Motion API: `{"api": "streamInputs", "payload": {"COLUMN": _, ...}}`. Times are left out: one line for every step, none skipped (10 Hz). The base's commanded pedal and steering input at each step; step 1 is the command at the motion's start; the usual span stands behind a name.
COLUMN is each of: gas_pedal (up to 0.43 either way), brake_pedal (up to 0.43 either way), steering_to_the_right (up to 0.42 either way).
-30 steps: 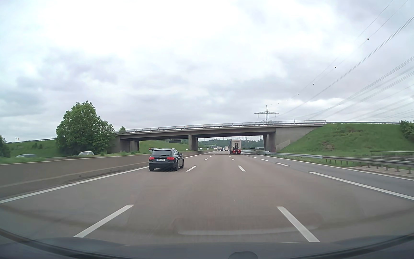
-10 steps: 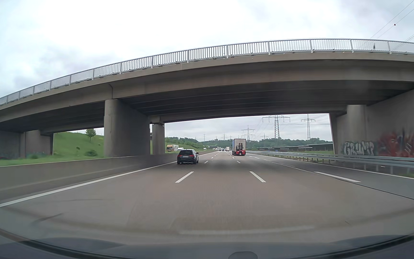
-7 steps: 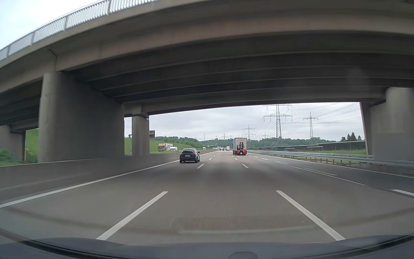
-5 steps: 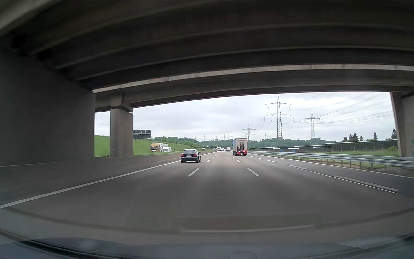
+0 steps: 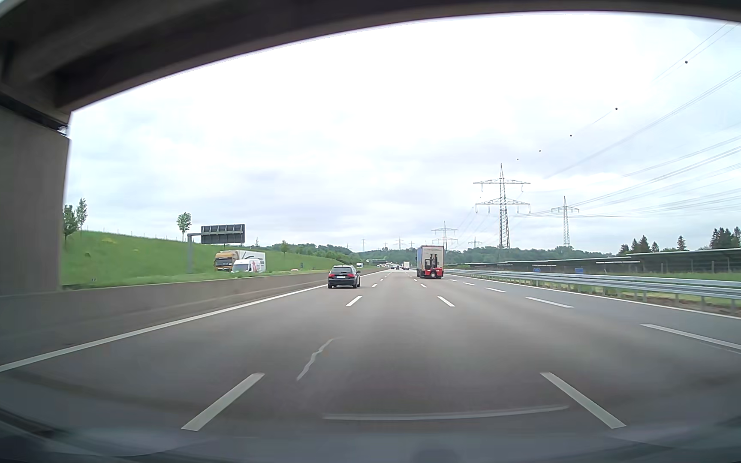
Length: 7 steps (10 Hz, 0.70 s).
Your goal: Follow the waypoints while adhering to traffic rules and regulations
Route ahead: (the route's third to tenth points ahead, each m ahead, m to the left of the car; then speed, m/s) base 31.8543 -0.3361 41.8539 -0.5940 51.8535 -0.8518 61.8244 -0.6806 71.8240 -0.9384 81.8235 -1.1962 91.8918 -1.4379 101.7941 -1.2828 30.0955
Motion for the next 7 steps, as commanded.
{"api": "streamInputs", "payload": {"gas_pedal": 0.287, "brake_pedal": 0.0, "steering_to_the_right": 0.001}}
{"api": "streamInputs", "payload": {"gas_pedal": 0.287, "brake_pedal": 0.0, "steering_to_the_right": 0.001}}
{"api": "streamInputs", "payload": {"gas_pedal": 0.287, "brake_pedal": 0.0, "steering_to_the_right": 0.001}}
{"api": "streamInputs", "payload": {"gas_pedal": 0.287, "brake_pedal": 0.0, "steering_to_the_right": 0.001}}
{"api": "streamInputs", "payload": {"gas_pedal": 0.287, "brake_pedal": 0.0, "steering_to_the_right": 0.001}}
{"api": "streamInputs", "payload": {"gas_pedal": 0.287, "brake_pedal": 0.0, "steering_to_the_right": 0.0}}
{"api": "streamInputs", "payload": {"gas_pedal": 0.287, "brake_pedal": 0.0, "steering_to_the_right": 0.0}}
